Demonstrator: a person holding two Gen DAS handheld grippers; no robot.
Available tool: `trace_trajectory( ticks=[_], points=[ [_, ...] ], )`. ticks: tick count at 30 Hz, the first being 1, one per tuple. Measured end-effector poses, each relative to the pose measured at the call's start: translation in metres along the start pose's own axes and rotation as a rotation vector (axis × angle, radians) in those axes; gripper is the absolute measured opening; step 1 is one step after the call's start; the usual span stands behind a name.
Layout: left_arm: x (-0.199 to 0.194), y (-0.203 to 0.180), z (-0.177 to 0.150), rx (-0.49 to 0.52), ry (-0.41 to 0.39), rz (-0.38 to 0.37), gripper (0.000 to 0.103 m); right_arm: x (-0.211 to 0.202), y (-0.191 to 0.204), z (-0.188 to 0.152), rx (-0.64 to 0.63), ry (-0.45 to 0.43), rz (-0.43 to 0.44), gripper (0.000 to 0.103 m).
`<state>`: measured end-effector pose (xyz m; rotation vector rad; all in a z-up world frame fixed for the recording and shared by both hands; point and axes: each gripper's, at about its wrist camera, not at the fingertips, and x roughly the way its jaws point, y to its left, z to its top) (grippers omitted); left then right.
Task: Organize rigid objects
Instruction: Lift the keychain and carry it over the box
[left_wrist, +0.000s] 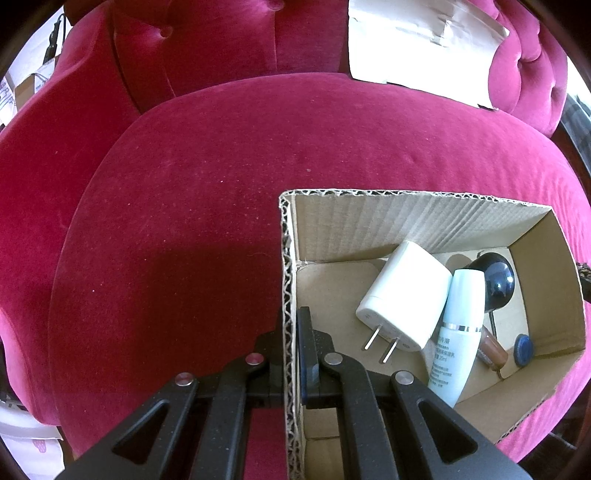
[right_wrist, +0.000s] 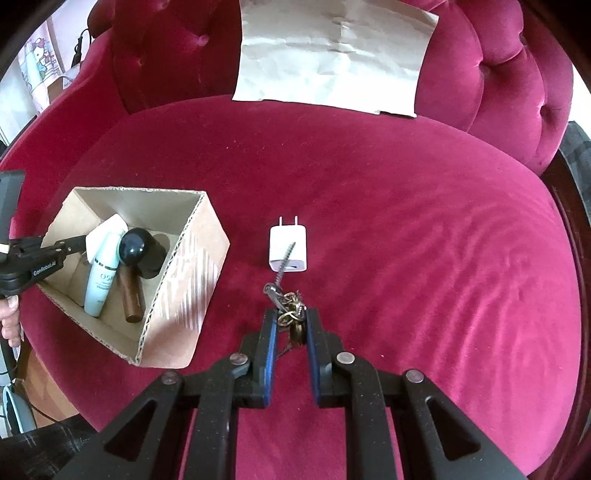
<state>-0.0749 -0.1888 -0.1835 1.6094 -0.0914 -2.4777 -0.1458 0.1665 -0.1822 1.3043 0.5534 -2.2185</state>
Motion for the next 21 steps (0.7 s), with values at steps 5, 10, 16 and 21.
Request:
trace_trajectory(
  ticks=[5, 10, 16, 21],
  points=[
    [0.001, -0.003, 0.002, -0.003, 0.0, 0.003, 0.003, -0.007, -0.001, -0.003, 0.011, 0.006, -0.002, 0.014],
    [0.0, -0.005, -0.002, -0.003, 0.0, 0.002, 0.003, -0.01, -0.005, -0.001, 0.025, 0.021, -0.009, 0.014],
    [0.002, -0.007, 0.002, -0.002, 0.0, 0.003, 0.003, -0.024, -0.005, -0.001, 0.046, 0.042, -0.021, 0.014],
    [0.002, -0.009, 0.002, -0.002, 0.0, 0.002, 0.003, -0.033, -0.002, 0.001, 0.049, 0.043, -0.019, 0.014]
  ],
)
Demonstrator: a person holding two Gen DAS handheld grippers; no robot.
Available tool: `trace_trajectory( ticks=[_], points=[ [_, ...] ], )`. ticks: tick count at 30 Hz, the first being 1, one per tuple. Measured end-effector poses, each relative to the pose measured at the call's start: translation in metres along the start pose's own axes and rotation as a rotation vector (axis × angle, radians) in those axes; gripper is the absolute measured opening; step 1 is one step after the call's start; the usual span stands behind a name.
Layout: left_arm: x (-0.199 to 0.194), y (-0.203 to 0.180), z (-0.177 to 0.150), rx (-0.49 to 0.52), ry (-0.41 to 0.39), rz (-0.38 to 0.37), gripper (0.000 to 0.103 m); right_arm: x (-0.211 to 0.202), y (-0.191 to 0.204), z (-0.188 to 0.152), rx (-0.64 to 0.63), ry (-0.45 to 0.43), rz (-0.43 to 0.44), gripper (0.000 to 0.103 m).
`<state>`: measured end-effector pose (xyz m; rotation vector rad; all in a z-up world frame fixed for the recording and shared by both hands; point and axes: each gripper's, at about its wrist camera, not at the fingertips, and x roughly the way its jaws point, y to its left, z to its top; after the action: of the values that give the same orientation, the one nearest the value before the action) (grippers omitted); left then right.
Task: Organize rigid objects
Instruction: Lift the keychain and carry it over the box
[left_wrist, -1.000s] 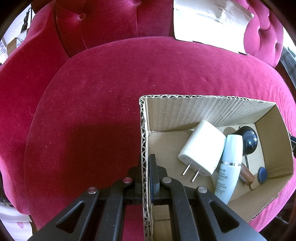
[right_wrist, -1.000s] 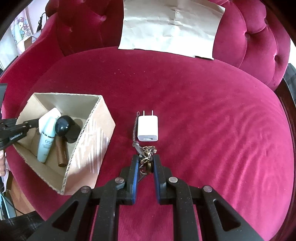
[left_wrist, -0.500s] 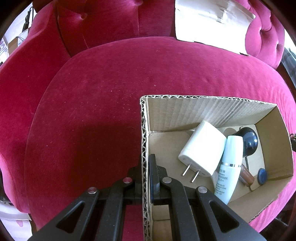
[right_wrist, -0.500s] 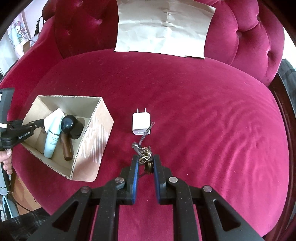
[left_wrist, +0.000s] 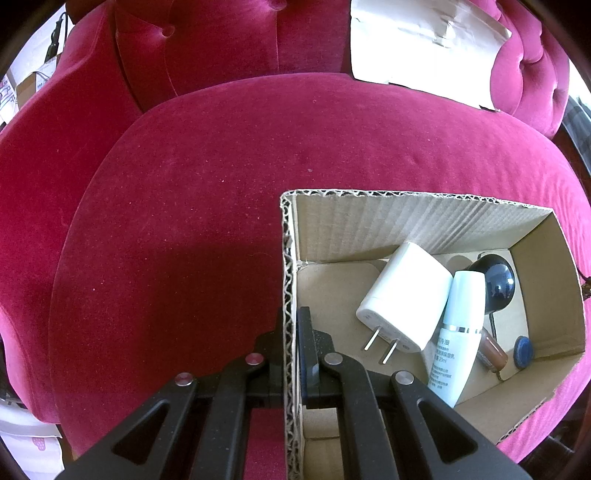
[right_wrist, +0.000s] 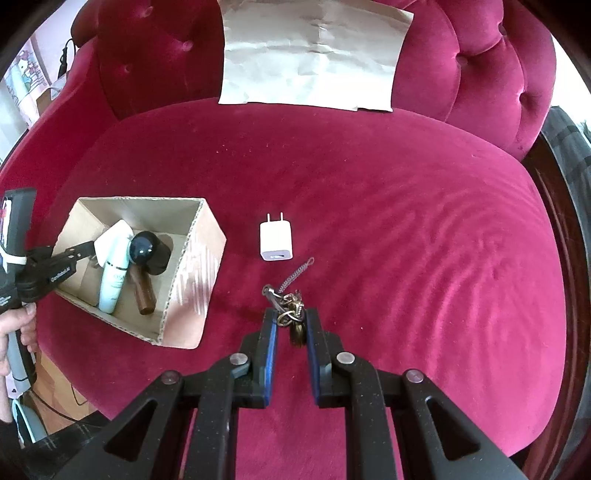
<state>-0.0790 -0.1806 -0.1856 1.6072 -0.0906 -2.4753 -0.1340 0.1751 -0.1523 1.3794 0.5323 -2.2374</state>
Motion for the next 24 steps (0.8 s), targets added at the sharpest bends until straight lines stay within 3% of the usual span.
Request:
trace_trajectory(
  ticks=[24],
  points=[
    [0.008, -0.019, 0.015, -0.003, 0.0, -0.001, 0.003, -0.049, 0.05, 0.022, -0.075, -0.109, 0.013, 0.014]
  ],
)
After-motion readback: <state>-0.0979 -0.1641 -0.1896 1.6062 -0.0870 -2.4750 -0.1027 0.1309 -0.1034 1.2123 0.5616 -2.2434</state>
